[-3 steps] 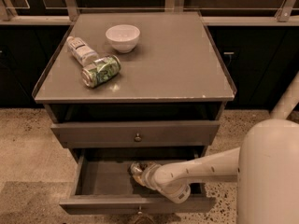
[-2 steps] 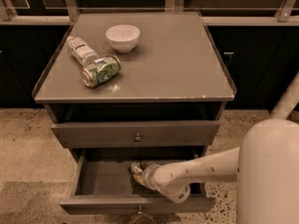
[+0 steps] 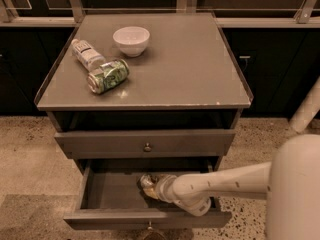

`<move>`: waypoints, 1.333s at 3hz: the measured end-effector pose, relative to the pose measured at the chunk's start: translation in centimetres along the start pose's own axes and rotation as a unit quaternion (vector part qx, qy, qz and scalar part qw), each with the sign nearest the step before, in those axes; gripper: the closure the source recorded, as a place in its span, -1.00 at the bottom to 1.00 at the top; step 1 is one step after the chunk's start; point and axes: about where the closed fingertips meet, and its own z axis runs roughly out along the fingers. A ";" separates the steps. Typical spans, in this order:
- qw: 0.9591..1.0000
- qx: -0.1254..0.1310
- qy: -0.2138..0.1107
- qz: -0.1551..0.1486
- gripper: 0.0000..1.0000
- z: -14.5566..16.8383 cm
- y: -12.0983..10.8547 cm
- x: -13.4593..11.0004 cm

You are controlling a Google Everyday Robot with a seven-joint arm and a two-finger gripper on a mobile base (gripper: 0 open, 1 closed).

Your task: Pick 7up can from middle drawer and place on counter

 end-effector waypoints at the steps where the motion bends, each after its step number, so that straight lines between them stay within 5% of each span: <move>1: 0.999 -0.017 -0.010 0.036 1.00 -3.0 -2.5 1.2; 3: 0.997 0.011 0.015 0.078 1.00 -10.2 -7.3 4.7; 4: 0.992 0.015 -0.008 0.124 1.00 -14.5 -9.4 5.5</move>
Offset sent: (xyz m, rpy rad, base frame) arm -0.0317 -0.1360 0.0502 0.0022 0.0869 -0.1095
